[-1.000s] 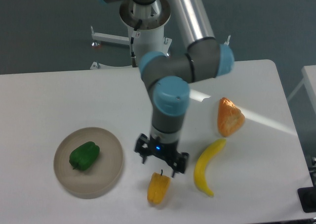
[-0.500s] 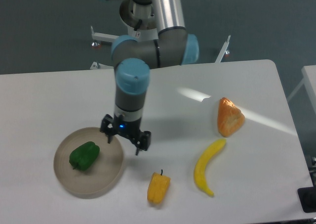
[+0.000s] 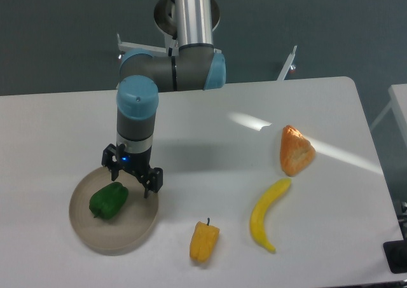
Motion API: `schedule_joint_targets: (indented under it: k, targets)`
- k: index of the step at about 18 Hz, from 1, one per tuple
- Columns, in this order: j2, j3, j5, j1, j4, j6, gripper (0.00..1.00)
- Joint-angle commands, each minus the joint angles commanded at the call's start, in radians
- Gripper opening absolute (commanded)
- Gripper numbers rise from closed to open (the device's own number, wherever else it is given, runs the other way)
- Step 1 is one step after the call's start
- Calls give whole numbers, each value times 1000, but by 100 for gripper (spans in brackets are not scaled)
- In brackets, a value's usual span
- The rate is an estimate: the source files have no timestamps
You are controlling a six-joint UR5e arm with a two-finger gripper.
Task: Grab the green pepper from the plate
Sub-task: 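Lower the gripper onto the green pepper and close on it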
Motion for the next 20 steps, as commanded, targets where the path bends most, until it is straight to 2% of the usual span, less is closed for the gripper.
schedule_joint_targets:
  k: [11, 15, 20]
  targets:
    - [-23, 12, 2, -38, 0, 18, 100]
    - [-55, 34, 6, -51, 0, 18, 100]
    - [-63, 37, 8, -57, 0, 17, 100]
